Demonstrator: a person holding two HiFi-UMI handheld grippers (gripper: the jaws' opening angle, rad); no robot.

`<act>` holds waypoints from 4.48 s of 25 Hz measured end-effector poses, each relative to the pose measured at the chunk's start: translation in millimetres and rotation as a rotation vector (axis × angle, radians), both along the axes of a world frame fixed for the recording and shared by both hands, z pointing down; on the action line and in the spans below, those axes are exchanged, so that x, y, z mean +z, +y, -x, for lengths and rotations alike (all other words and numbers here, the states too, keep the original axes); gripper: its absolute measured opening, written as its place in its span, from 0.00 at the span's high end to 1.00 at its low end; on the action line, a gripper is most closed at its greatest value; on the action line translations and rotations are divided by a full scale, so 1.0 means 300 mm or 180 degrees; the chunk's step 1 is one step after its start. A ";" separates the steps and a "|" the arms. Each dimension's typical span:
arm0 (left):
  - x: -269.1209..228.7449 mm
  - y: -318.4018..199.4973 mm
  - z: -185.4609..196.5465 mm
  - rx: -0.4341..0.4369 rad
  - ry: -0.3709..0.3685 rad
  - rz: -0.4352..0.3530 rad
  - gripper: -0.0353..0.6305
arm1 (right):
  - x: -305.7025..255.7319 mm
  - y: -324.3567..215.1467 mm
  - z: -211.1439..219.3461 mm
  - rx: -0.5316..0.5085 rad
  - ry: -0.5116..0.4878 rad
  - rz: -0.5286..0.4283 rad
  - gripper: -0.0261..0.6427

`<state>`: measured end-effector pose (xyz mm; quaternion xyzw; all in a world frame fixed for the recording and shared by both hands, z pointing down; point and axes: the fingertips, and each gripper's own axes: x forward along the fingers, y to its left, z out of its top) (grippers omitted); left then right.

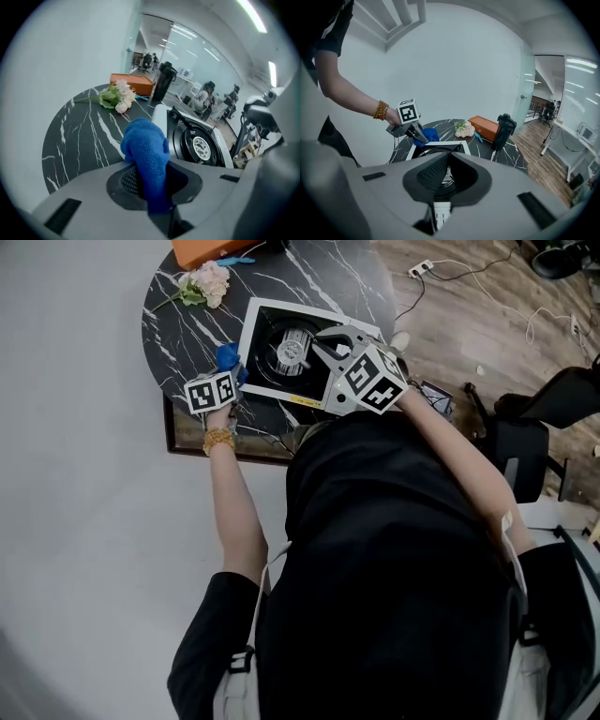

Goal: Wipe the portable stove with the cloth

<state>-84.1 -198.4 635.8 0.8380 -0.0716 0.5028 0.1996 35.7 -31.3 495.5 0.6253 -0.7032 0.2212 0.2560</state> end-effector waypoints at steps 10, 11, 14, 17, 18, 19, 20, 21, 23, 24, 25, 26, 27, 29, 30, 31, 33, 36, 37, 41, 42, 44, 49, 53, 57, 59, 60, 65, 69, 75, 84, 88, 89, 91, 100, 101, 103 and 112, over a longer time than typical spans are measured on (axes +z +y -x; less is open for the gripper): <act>-0.123 0.093 0.138 -0.0634 0.0940 -0.1386 0.84 | 0.002 -0.016 0.037 0.0002 0.0067 0.0052 0.94; -0.120 0.130 0.132 -0.0528 0.0977 -0.1511 0.84 | 0.003 -0.013 0.042 -0.0003 0.0074 0.0060 0.94; -0.091 0.178 0.111 -0.0517 0.0984 -0.1562 0.84 | 0.010 0.008 0.051 -0.0036 0.0094 0.0099 0.94; -0.108 0.176 0.105 -0.0328 0.0905 -0.1692 0.84 | 0.030 0.019 0.073 -0.0108 0.0090 0.0123 0.94; -0.124 0.185 0.104 -0.0153 0.0892 -0.1793 0.84 | 0.035 0.017 0.088 -0.0138 0.0079 0.0122 0.94; -0.137 0.209 0.093 0.0056 0.0895 -0.1888 0.84 | 0.036 0.018 0.101 -0.0167 0.0073 0.0129 0.94; -0.139 0.247 0.073 0.0271 0.0894 -0.1942 0.84 | 0.035 0.025 0.108 -0.0189 0.0078 0.0147 0.94; -0.123 0.290 0.049 0.0457 0.0863 -0.1933 0.84 | 0.034 0.032 0.112 -0.0206 0.0085 0.0164 0.94; -0.065 0.353 0.007 0.0605 0.0751 -0.1730 0.85 | 0.034 0.039 0.125 -0.0237 0.0083 0.0175 0.94; -0.047 0.364 -0.009 0.0563 0.0726 -0.1600 0.85 | 0.038 0.038 0.134 -0.0252 0.0075 0.0175 0.94; -0.038 0.367 -0.021 0.0518 0.0708 -0.1488 0.85 | 0.042 0.038 0.142 -0.0264 0.0065 0.0175 0.94; -0.035 0.368 -0.029 0.0517 0.0674 -0.1395 0.85 | 0.046 0.038 0.150 -0.0274 0.0052 0.0173 0.94; -0.035 0.371 -0.034 0.0551 0.0631 -0.1314 0.85 | 0.050 0.037 0.155 -0.0278 0.0036 0.0164 0.94; -0.035 0.388 -0.036 0.0651 0.0591 -0.1146 0.85 | 0.056 0.035 0.155 -0.0260 0.0001 0.0129 0.94; -0.035 0.406 -0.035 0.0712 0.0604 -0.1047 0.85 | 0.055 0.036 0.150 -0.0232 -0.0008 0.0122 0.94; -0.036 0.429 -0.031 0.0776 0.0623 -0.0938 0.85 | 0.052 0.036 0.141 -0.0194 -0.0017 0.0122 0.94; -0.034 0.488 -0.020 0.0931 0.0652 -0.0719 0.85 | 0.047 0.029 0.123 -0.0101 -0.0101 0.0091 0.94; -0.022 0.581 -0.024 0.1238 0.0703 -0.0500 0.85 | 0.051 0.026 0.087 0.0116 -0.0302 0.0033 0.94; -0.022 0.609 -0.030 0.1336 0.0706 -0.0426 0.85 | 0.054 0.031 0.072 0.0176 -0.0313 0.0034 0.94; -0.030 0.710 -0.025 0.1516 0.0598 0.0172 0.85 | 0.056 0.053 0.054 0.0176 -0.0345 -0.0063 0.94; -0.032 0.723 -0.021 0.1464 0.0580 0.0287 0.85 | 0.055 0.066 0.062 0.0118 -0.0333 -0.0085 0.94; -0.035 0.746 -0.004 0.1400 0.0570 0.0473 0.85 | 0.064 0.098 0.091 -0.0035 -0.0262 -0.0078 0.94; -0.032 0.822 0.043 0.1630 0.0544 0.0762 0.85 | 0.112 0.171 0.134 -0.0115 -0.0209 0.0035 0.94; -0.047 0.880 0.136 0.2040 0.0376 0.0905 0.85 | 0.072 0.201 0.219 -0.0499 -0.0429 -0.0176 0.94; -0.215 0.796 0.102 0.1217 0.1214 0.1005 0.85 | 0.024 0.281 0.385 -0.1536 -0.0136 -0.0218 0.82; -0.334 0.773 0.085 0.0759 0.1746 0.1420 0.85 | 0.053 0.302 0.475 -0.2007 0.0392 -0.0176 0.60; -0.379 0.772 0.078 0.0595 0.1933 0.1678 0.85 | 0.063 0.294 0.515 -0.2144 0.0597 -0.0239 0.60; -0.432 0.849 0.054 0.0390 0.2114 0.2363 0.84 | 0.054 0.223 0.627 -0.2206 0.0594 -0.0533 0.63; -0.428 0.840 0.038 0.0219 0.2288 0.2406 0.71 | 0.054 0.254 0.612 -0.2274 0.0583 -0.0543 0.75; -0.320 0.750 0.060 0.0009 0.2118 0.1861 0.62 | 0.143 0.289 0.353 -0.1491 0.0234 -0.0065 0.85; -0.019 0.607 0.051 0.0564 0.0745 -0.0116 0.66 | 0.418 0.180 0.275 -0.1543 0.0495 0.1138 0.85; -0.020 0.599 0.024 0.0713 0.0655 -0.0428 0.73 | 0.449 0.155 0.305 -0.1618 0.0431 0.1365 0.86; -0.023 0.599 0.022 0.0689 0.0671 -0.0469 0.73 | 0.450 0.155 0.308 -0.1633 0.0436 0.1381 0.86; -0.029 0.597 0.005 0.0674 0.0710 -0.0606 0.78 | 0.453 0.161 0.319 -0.1746 0.0537 0.1351 0.87; -0.024 0.625 -0.043 0.0805 0.0662 -0.0611 0.82 | 0.454 0.192 0.345 -0.1589 0.0174 0.1484 0.87; -0.024 0.631 -0.045 0.0804 0.0658 -0.0601 0.84 | 0.453 0.174 0.332 -0.1350 0.0221 0.1449 0.87; -0.021 0.643 -0.049 0.0806 0.0674 -0.0571 0.88 | 0.460 0.177 0.340 -0.1290 0.0551 0.1313 0.88; -0.014 0.670 -0.040 0.0769 0.0730 -0.0360 0.90 | 0.462 0.182 0.345 -0.1528 0.0319 0.1351 0.88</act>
